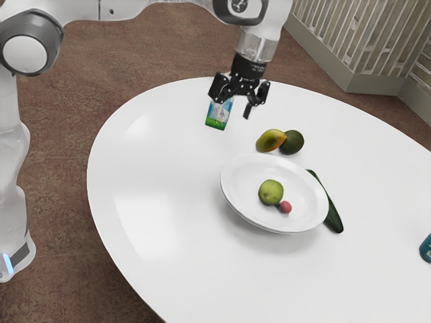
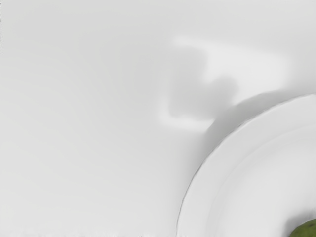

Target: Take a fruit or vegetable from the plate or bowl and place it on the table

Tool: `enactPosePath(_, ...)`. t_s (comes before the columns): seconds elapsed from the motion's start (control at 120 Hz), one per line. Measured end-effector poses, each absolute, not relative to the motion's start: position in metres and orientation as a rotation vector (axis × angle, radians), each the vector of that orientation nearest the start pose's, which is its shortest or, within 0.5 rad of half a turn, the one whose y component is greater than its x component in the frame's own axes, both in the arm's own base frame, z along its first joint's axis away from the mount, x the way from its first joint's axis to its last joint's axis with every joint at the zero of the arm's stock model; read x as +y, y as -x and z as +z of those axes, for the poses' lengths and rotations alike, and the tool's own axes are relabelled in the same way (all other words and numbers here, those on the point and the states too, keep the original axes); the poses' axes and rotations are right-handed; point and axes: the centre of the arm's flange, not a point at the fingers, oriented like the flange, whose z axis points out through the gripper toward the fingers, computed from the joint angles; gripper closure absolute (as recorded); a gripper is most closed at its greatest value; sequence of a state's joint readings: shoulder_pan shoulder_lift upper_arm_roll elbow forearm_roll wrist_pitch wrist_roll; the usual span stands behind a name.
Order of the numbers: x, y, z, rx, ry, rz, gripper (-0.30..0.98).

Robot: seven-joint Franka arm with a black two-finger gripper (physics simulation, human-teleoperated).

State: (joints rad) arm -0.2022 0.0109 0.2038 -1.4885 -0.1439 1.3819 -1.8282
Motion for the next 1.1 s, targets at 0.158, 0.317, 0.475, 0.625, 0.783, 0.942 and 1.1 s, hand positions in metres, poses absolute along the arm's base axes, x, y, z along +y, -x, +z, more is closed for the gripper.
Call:
enactPosePath(0.158,-0.023,-0.531,0.658,2.554,-1.777,-0.258,0.0)
enactPosePath(0.317,-0.062,-0.518,0.672,2.573,-1.759,-0.244,0.0)
enactPosePath(0.475,-0.135,-0.543,0.658,2.525,-1.889,-0.215,0.0)
enactPosePath(0.625,-0.093,-0.573,0.637,2.547,-1.863,-0.204,0.0)
enactPosePath(0.783,-0.114,-0.574,0.626,2.356,-2.083,-0.122,0.0)
enactPosePath(0.942,-0.09,-0.532,0.625,2.254,-2.167,-0.052,0.0)
enactPosePath(1.1,-0.089,-0.539,0.609,2.154,-2.256,-0.01,0.0)
